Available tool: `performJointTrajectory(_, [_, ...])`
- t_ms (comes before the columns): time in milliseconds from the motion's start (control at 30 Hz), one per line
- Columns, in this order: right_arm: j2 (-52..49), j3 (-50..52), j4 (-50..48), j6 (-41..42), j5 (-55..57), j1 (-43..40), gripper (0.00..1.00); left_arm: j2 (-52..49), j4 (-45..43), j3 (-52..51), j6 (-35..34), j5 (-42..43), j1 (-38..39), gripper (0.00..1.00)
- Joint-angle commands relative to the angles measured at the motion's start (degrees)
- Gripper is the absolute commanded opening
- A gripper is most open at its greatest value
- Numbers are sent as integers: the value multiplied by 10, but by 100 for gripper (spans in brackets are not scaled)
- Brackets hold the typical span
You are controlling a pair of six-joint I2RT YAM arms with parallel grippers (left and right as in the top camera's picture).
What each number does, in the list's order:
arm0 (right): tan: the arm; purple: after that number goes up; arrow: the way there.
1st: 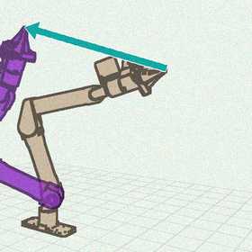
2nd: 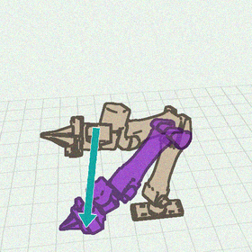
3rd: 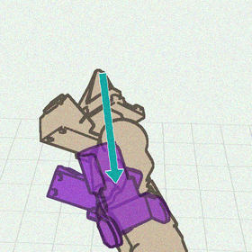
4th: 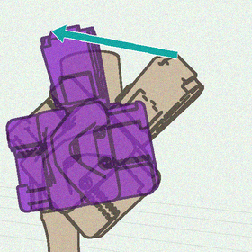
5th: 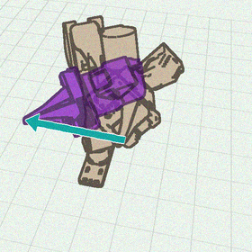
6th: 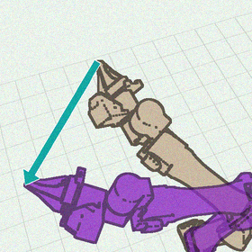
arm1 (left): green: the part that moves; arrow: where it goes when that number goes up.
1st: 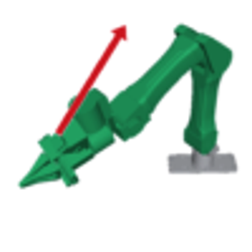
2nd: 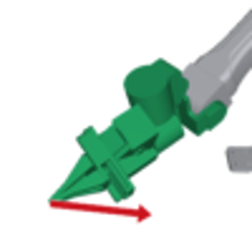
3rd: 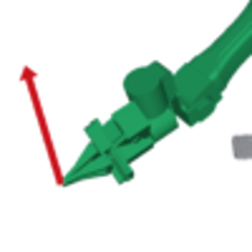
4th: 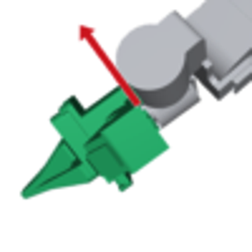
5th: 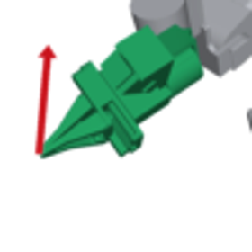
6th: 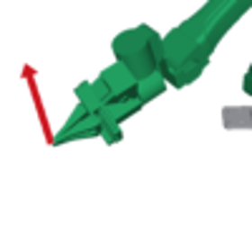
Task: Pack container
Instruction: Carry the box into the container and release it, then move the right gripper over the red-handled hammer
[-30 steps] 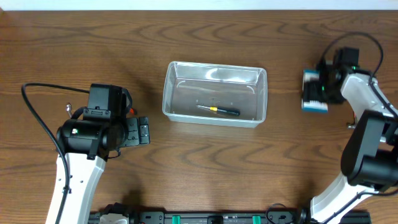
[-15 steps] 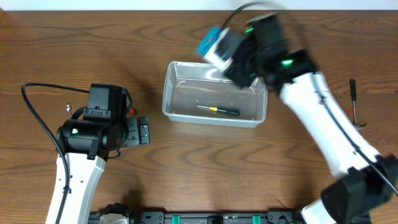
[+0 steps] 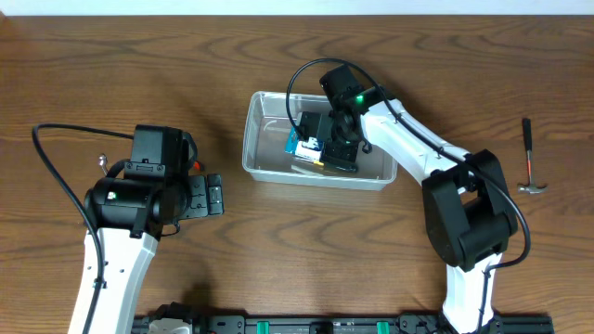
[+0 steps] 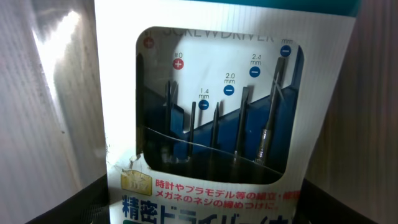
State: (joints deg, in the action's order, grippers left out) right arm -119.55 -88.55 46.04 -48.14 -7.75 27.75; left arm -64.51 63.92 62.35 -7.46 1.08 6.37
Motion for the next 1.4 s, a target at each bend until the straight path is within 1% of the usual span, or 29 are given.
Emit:
performJointTrajectory(0, [-11,-2,-5,-1,-7,-9,26,-1,1,9,2,-5,-3,98])
performJointTrajectory(33, [-12,-2,-3,-1,-7,-10,31,-1,1,9,1,-5,-3,98])
performJointTrajectory(100, [-15,-2,0,-1,-7,-13,48,-1,1,9,1,-5,-3,98])
performJointTrajectory(133, [-15,-2,1,4,-7,-14,55,-1,1,9,2,-5,-3,98])
performJointTrajectory(167, [-15,-2,0,10,-7,-15,66,-1,1,9,1,-5,-3,98])
performJointTrajectory(200, [-15,-2,0,13,-7,-16,83,-1,1,9,1,-5,-3,98])
performJointTrajectory(233, [-15,-2,-1,17,-7,-16,96,-1,1,9,1,-5,-3,98])
performJointTrajectory(267, [-15,-2,-2,21,-7,-16,99,-1,1,9,2,-5,-3,98])
performJointTrajectory(400, [-13,-3,-1,21,-5,-16,99,-1,1,9,2,-5,-3,98])
performJointTrajectory(533, [10,-16,10,36,17,-16,99,-1,1,9,2,-5,-3,98])
performJointTrajectory(733, [103,-84,80,37,17,-24,99,-1,1,9,2,-5,-3,98])
performJointTrajectory(800, [144,-105,90,66,32,-40,99,-1,1,9,2,-5,-3,98])
performJointTrajectory(833, [162,-112,90,95,51,-52,99,-1,1,9,2,-5,-3,98])
performJointTrajectory(900, [194,-121,89,178,100,-89,99,-1,1,9,2,-5,-3,98])
performJointTrajectory(933, [212,-123,89,242,129,-119,99,-1,1,9,2,-5,-3,98])
performJointTrajectory(967, [224,-123,93,287,146,-146,99,-1,1,9,2,-5,-3,98])
performJointTrajectory(1033, [242,-123,112,366,159,-212,99,-1,1,9,2,-5,-3,98])
performJointTrajectory(1067, [247,-123,128,393,153,-254,99,-1,1,9,2,-5,-3,98])
performJointTrajectory(1167, [246,-122,172,421,146,-346,99,-1,1,9,2,-5,-3,98])
performJointTrajectory(1267, [227,-117,212,423,146,-422,99,-1,1,9,2,-5,-3,98])
performJointTrajectory(1367, [201,-109,231,420,149,-467,99,-1,1,9,2,-5,-3,98])
